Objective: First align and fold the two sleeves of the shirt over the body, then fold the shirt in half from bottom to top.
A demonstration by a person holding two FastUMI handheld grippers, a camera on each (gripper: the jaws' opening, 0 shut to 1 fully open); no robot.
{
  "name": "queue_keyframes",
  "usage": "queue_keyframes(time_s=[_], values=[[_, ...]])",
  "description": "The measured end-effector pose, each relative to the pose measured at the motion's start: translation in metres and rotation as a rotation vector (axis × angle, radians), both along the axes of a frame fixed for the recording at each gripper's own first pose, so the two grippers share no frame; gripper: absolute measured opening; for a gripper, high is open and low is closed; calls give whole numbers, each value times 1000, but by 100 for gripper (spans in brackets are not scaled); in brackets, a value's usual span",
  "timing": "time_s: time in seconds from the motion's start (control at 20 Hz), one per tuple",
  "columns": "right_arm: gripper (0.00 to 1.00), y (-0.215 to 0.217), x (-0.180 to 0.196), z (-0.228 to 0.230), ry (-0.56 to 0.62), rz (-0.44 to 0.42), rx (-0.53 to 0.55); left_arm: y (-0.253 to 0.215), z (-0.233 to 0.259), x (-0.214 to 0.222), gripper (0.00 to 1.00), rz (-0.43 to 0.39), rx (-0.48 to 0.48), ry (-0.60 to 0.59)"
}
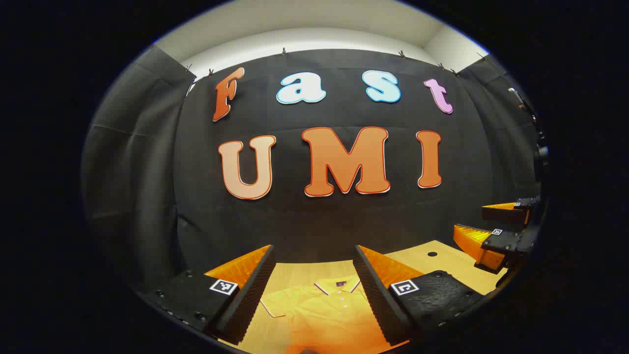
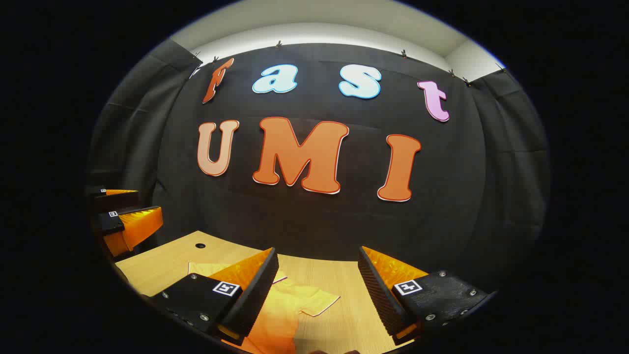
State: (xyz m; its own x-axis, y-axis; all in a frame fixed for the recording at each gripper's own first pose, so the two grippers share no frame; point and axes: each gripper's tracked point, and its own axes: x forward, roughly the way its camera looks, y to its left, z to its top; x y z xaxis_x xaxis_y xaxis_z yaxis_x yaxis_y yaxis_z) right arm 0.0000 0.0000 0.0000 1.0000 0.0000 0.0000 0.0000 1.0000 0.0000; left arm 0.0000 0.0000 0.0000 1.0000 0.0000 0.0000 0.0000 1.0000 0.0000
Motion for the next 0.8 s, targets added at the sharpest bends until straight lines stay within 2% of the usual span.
queue_keyframes(time_s=[0.35, 0.8], values=[[98, 26, 9, 9, -13, 50, -29, -4, 2, -22, 97, -50, -7, -10], [98, 40, 2, 6, 6, 67, -34, 32, 2, -36, 97, 30, -19, -26]])
